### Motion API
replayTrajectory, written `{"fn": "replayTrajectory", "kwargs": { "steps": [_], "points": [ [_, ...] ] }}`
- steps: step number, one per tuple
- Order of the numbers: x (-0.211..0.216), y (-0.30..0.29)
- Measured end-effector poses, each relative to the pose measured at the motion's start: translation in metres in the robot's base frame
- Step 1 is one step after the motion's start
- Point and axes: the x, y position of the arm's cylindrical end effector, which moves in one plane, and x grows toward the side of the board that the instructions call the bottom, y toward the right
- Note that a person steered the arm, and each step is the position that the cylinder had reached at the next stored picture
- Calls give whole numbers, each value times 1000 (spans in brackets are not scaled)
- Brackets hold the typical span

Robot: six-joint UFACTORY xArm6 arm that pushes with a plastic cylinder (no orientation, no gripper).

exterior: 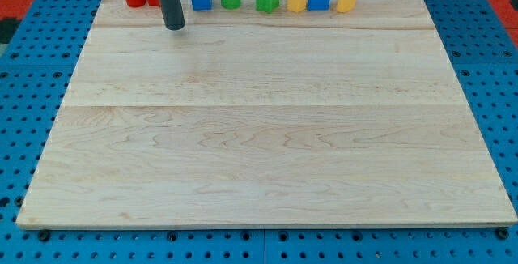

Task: Push the blue cube into the green circle

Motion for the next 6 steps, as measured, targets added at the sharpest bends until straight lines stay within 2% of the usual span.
{"fn": "replayTrajectory", "kwargs": {
  "steps": [3,4,5,6],
  "points": [
    [1,-1],
    [1,40],
    [2,140],
    [-2,151]
  ]
}}
